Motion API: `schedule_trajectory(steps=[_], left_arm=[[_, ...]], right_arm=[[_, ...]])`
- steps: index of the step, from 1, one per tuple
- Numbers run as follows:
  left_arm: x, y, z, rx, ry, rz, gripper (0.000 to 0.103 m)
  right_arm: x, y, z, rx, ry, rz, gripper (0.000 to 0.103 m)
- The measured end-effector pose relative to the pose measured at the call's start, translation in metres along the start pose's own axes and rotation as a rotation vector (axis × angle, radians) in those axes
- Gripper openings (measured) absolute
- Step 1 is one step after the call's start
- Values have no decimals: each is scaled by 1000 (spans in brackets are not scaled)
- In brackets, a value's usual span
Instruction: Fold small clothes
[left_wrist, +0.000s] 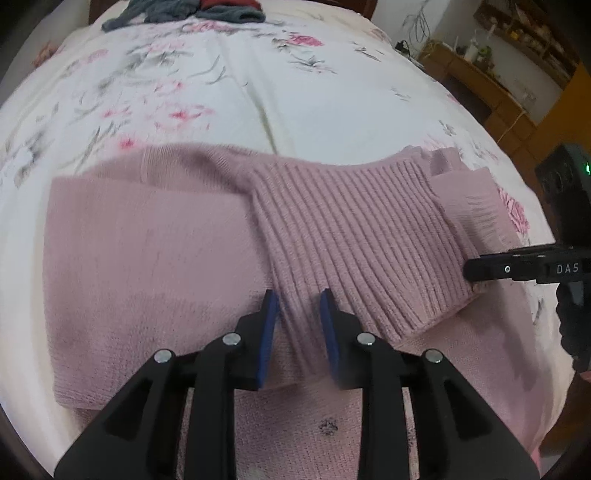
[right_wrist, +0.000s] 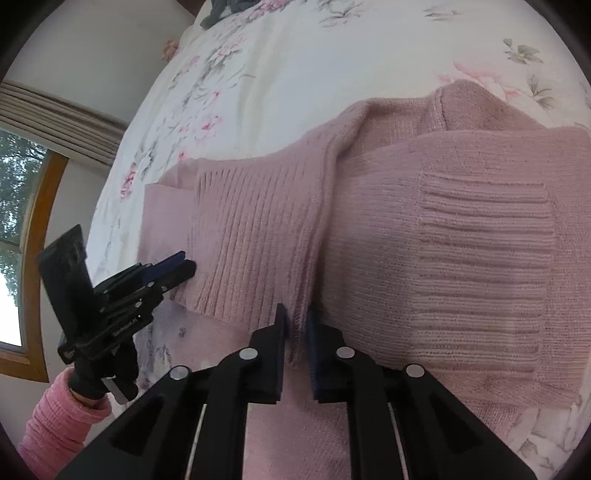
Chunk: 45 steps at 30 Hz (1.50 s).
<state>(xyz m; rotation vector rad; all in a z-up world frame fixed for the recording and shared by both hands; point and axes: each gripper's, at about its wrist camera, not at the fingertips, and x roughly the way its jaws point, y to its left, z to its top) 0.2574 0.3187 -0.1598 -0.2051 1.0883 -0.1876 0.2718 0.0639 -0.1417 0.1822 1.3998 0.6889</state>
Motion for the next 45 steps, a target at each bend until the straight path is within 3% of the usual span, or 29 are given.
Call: schedule_trajectory(steps=[7, 9, 11, 14, 18, 24, 29, 35, 45], left_arm=[[-1, -5, -6, 23, -6, 41, 26], [-9, -7, -8, -11, -3, 64, 29], [-31, -10, -21, -59, -4, 73, 36], [-73, -16, -58, -83, -26, 90, 57], [-133, -19, -127, -118, -12, 147, 62], [-209, 2, -234, -291, 14, 211, 63], [-243, 10, -286, -357, 1, 272, 64], [-257, 4, -308, -369, 8, 271, 66], [-252, 7, -331, -366, 70, 299, 69]], right_arm=[[12, 1, -3, -12, -10, -39, 11], [-1, 4, -10, 9, -33, -21, 19], [-25, 11, -27, -2, -87, -6, 19], [-68, 28, -84, -66, -163, -62, 25], [-109, 30, -170, -47, -181, -123, 33], [-159, 11, -293, 127, -210, -113, 36], [-182, -4, -354, 221, -236, -139, 39], [-177, -2, -381, 229, -205, -126, 44], [-156, 1, -386, 219, -160, -145, 47]])
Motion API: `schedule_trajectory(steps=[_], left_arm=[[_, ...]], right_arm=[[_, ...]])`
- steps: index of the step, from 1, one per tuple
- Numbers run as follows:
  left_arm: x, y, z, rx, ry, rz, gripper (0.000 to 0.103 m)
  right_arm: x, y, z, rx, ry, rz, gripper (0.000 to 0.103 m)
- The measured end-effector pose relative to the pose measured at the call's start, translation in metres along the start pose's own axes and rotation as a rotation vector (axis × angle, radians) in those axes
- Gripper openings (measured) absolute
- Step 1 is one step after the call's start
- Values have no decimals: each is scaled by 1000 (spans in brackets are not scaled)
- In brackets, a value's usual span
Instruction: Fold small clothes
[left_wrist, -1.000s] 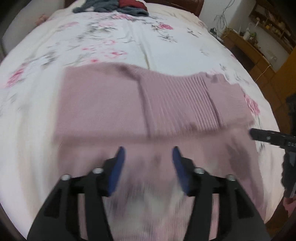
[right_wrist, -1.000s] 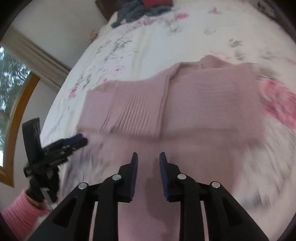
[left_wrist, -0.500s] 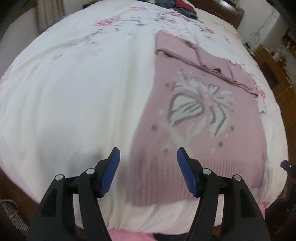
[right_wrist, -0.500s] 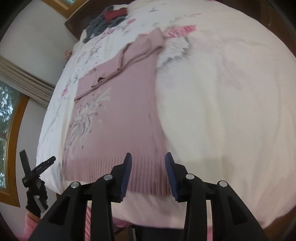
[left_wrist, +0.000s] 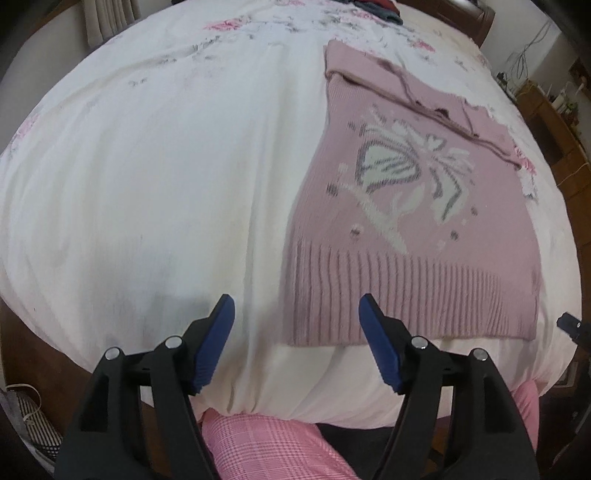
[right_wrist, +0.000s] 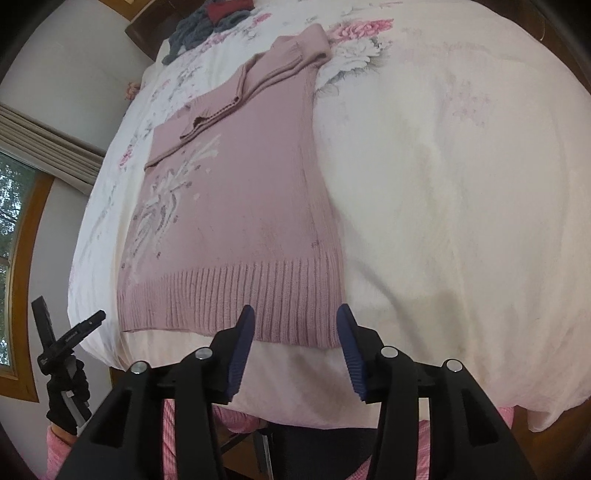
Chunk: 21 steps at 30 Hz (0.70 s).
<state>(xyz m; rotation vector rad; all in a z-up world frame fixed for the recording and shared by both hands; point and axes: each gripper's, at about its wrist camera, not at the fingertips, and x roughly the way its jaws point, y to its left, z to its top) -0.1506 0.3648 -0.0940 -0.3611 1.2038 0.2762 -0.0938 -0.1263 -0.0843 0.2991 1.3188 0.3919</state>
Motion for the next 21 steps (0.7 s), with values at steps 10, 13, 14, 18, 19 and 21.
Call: schedule_trajectory(steps=[10, 13, 14, 18, 19, 21], left_arm=[[29, 5, -2, -16, 68, 9, 70], [35, 4, -1, -19, 85, -8, 70], [36, 3, -1, -18, 90, -19, 70], [42, -5, -2, 13, 102, -35, 73], [45, -6, -2, 16, 107, -36, 73], [49, -6, -1, 10, 116, -40, 74]], right_arm=[[19, -16, -4, 37, 49, -9, 51], [23, -18, -4, 40, 61, -12, 52], [23, -18, -3, 39, 62, -16, 52], [20, -18, 0, 35, 60, -20, 55], [21, -18, 0, 35, 59, -19, 56], [22, -18, 0, 31, 66, -19, 57]])
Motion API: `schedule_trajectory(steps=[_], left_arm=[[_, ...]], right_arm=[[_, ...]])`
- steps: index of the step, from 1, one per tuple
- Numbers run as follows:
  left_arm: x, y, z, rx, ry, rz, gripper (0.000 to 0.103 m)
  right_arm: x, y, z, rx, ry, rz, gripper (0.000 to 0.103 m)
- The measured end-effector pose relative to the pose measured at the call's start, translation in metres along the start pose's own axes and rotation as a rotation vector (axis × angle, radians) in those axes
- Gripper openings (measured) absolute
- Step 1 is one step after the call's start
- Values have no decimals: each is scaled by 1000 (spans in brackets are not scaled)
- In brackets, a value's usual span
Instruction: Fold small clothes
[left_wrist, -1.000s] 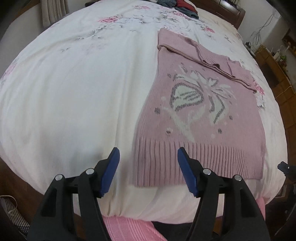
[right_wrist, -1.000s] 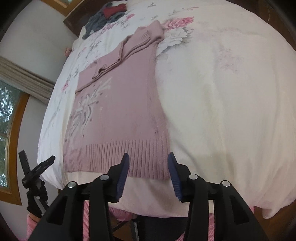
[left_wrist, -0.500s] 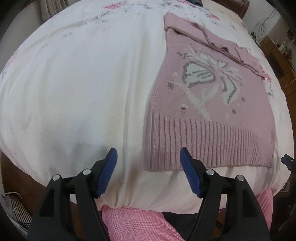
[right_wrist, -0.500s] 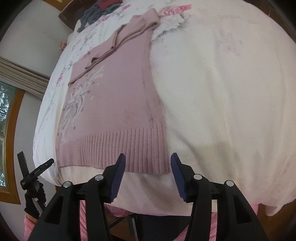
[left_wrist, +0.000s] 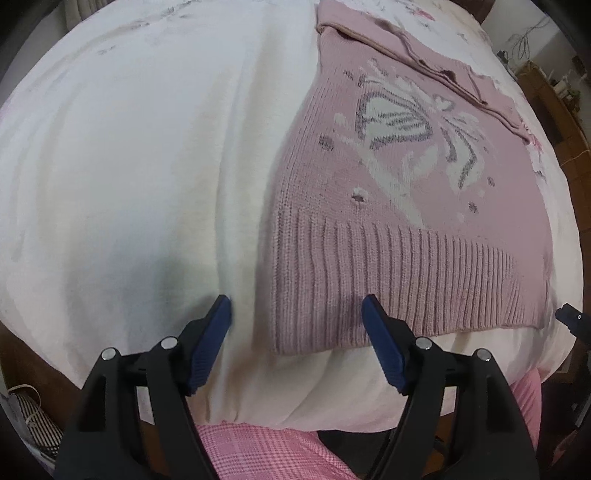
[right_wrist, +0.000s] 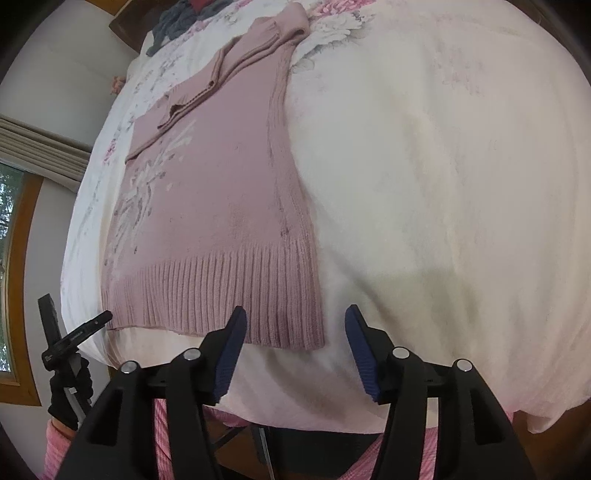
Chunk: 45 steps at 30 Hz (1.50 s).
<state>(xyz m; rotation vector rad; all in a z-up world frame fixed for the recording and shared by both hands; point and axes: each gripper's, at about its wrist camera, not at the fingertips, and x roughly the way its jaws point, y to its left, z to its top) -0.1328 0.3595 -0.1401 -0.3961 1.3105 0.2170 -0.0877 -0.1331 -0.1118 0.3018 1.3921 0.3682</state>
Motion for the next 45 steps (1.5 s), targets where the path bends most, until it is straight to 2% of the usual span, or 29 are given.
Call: schedule_trajectory(steps=[13, 15, 16, 18, 21, 26, 31, 34, 37, 39, 42, 45], left_arm=[[6, 8, 4, -34, 11, -48, 75], [4, 9, 2, -35, 7, -46, 68], [3, 9, 3, -35, 6, -44, 65], [-2, 9, 2, -43, -1, -44, 53], [-7, 16, 3, -69, -7, -54, 45], [-14, 22, 1, -107, -14, -67, 45], [-23, 16, -1, -83, -28, -59, 47], [-25, 7, -2, -54, -26, -90, 47], [-17, -5, -4, 9, -10, -21, 48], [-8, -4, -4, 0, 2, 12, 49], [0, 10, -7, -85, 11, -44, 52], [1, 15, -6, -112, 2, -90, 52]], right_arm=[[32, -5, -1, 21, 50, 1, 59], [33, -4, -2, 9, 51, -5, 58], [33, -2, -2, -7, 49, 2, 49], [34, 5, -4, -39, 61, 43, 37], [36, 8, -5, -53, 63, 34, 37], [36, 1, -5, -5, 58, 58, 38], [31, -1, -5, -15, 49, 42, 43], [30, -2, -6, -8, 41, 43, 43], [31, -2, -6, -7, 41, 44, 43], [31, -1, -6, -10, 40, 44, 44], [33, 1, -7, -22, 41, 44, 48], [35, 4, -6, -39, 42, 41, 49]])
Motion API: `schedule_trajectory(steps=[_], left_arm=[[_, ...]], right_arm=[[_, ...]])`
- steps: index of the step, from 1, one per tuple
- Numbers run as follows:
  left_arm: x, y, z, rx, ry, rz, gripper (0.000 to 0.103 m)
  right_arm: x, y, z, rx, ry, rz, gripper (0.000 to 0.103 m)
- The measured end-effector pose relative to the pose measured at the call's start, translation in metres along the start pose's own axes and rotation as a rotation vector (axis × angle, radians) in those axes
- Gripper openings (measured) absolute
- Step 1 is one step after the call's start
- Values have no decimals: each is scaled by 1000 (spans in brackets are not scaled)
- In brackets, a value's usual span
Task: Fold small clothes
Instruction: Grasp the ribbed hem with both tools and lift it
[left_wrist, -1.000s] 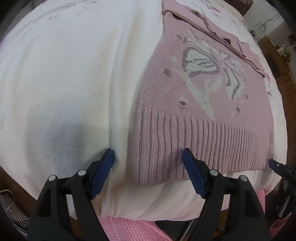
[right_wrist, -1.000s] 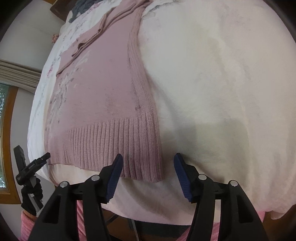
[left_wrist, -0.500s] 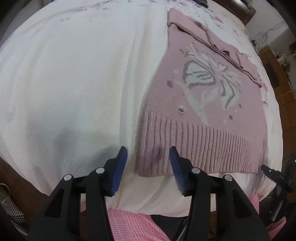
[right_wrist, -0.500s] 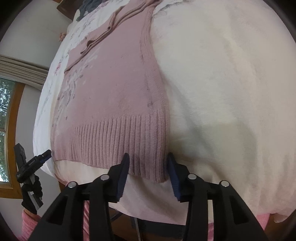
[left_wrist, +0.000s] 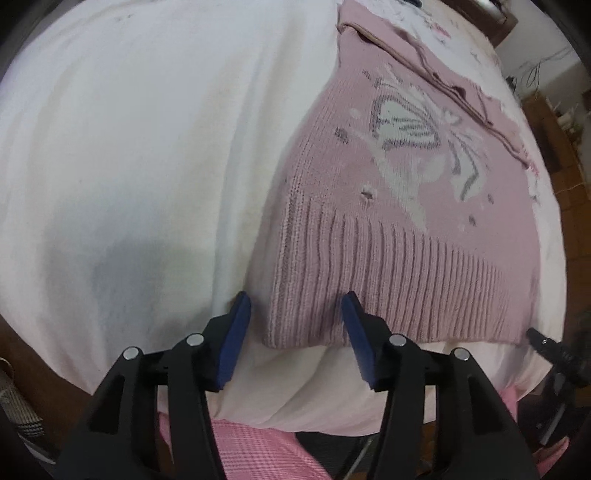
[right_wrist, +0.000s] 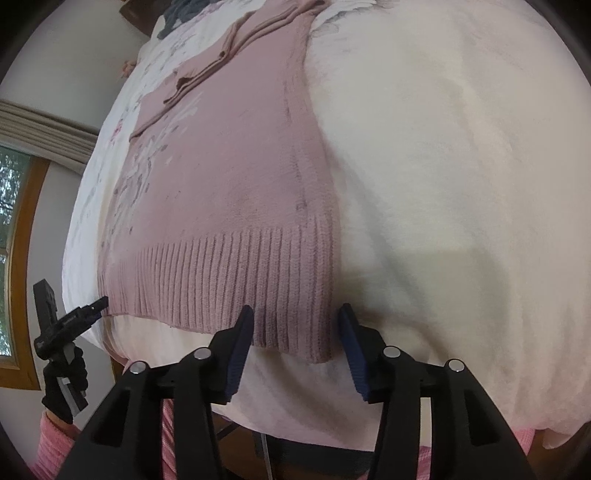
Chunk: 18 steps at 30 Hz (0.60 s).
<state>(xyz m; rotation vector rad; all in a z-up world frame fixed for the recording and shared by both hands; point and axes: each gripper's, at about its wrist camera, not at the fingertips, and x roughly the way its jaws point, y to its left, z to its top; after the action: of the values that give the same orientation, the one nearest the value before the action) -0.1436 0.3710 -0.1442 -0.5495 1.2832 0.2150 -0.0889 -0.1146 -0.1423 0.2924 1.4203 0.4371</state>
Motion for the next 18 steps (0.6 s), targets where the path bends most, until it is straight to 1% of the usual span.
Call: schedule_trajectory(steps=[1, 2, 3, 4, 5, 6, 7, 8, 9, 11, 13, 16, 18], left_arm=[[0, 1, 0, -3, -3, -9, 51], [-2, 3, -2, -3, -7, -18, 43], [-3, 2, -2, 2, -10, -20, 32], [-5, 1, -1, 7, -14, -13, 26], [-7, 1, -2, 4, -19, -15, 15], [-9, 0, -1, -2, -21, -34, 8], [-7, -5, 2, -12, -17, -49, 8], [-8, -6, 3, -10, -17, -46, 7], [-9, -9, 4, 2, -18, -47, 7], [-14, -17, 6, 32, -30, -58, 6], [-23, -24, 9, 50, -54, -90, 6], [-41, -29, 21, 44, -104, -154, 6], [-52, -34, 32, 45, -136, -171, 6]], right_arm=[[1, 1, 1, 1, 0, 1, 49], [3, 2, 1, 4, 0, 2, 49], [4, 2, 3, 5, -1, 7, 49], [5, 2, 4, 4, -2, 8, 48], [6, 4, 5, -3, -3, -2, 41], [7, 4, 5, -13, 0, -15, 29], [7, 5, 6, -24, 6, -24, 23], [6, 4, 6, -26, 8, -19, 14], [4, 2, 7, -19, 8, 2, 11], [-2, -1, 9, -3, 3, 55, 10], [-13, -4, 12, 9, -15, 107, 10], [-33, -4, 21, 13, -46, 189, 10], [-45, -3, 29, 15, -68, 232, 9]])
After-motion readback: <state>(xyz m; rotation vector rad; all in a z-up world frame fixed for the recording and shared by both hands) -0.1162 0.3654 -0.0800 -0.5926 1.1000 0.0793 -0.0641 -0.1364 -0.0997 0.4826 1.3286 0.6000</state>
